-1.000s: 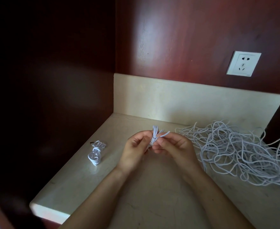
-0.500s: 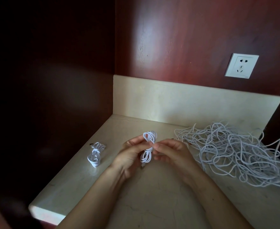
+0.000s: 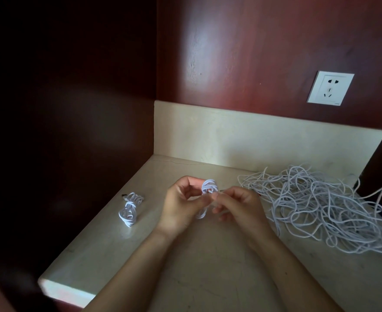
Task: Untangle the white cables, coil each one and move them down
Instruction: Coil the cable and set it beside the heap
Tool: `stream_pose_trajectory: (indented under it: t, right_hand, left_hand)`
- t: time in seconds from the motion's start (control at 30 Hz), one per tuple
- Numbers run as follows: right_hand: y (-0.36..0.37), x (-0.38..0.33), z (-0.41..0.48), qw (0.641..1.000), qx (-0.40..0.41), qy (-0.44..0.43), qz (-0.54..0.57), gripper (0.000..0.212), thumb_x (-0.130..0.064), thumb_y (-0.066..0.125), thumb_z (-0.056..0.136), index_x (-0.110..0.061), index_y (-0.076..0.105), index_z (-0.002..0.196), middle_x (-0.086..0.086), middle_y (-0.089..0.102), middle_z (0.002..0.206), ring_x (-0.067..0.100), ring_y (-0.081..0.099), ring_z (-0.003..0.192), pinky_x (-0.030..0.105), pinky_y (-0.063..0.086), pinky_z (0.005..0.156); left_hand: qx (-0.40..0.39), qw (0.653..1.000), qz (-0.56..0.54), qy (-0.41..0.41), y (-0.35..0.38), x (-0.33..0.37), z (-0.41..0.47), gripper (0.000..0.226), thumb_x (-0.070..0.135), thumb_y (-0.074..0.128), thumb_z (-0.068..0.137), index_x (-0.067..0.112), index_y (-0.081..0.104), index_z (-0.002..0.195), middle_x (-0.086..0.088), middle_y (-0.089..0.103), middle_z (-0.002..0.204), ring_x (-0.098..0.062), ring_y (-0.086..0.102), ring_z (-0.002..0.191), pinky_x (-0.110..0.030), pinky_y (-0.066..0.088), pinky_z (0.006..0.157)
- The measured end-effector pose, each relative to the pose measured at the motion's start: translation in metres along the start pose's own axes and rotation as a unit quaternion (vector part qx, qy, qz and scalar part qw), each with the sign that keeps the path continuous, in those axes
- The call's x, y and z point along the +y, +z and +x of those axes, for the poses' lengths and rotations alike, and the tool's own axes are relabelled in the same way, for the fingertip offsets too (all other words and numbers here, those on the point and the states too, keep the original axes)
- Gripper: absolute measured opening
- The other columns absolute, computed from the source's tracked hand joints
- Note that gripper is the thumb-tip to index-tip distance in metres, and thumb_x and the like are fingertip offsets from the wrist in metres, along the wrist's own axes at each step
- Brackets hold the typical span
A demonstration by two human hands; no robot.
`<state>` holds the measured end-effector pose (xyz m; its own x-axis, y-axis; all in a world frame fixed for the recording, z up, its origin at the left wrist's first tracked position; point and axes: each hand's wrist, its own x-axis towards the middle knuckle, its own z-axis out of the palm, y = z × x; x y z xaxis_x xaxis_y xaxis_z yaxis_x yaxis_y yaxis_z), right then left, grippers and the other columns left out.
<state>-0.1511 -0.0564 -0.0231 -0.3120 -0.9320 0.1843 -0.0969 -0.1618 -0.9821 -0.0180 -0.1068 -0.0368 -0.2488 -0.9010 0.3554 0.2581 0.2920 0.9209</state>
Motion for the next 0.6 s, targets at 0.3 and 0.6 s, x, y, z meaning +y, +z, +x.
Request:
stream_pose_trajectory:
  t: [0.3, 0.6]
  right_hand:
    - [0.0, -0.003, -0.002, 0.993, 0.085, -0.076, -0.006, 0.021, -0.01, 0.075, 0.081, 0.002, 0.068, 0.066, 0.008, 0.065, 0.055, 0.011, 0.055, 0.047, 0.019, 0.043, 0.047]
    - [0.004, 0.003, -0.001, 0.983, 0.125, -0.135, -0.015, 0.026, -0.011, 0.08, 0.078, -0.004, 0.065, 0.058, -0.002, 0.057, 0.052, 0.007, 0.048, 0.052, 0.019, 0.039, 0.053]
  left_hand:
    - [-0.037, 0.995, 0.062, 0.071, 0.008, -0.003, -0.01, 0.027, 0.006, 0.078, 0.08, 0.014, 0.063, 0.101, -0.002, 0.07, 0.1, -0.018, 0.066, 0.101, -0.039, 0.058, 0.07]
    - [0.011, 0.998, 0.053, 0.041, 0.01, -0.004, -0.009, 0.026, 0.001, 0.081, 0.074, 0.016, 0.065, 0.087, 0.0, 0.073, 0.092, -0.012, 0.069, 0.096, -0.034, 0.059, 0.07]
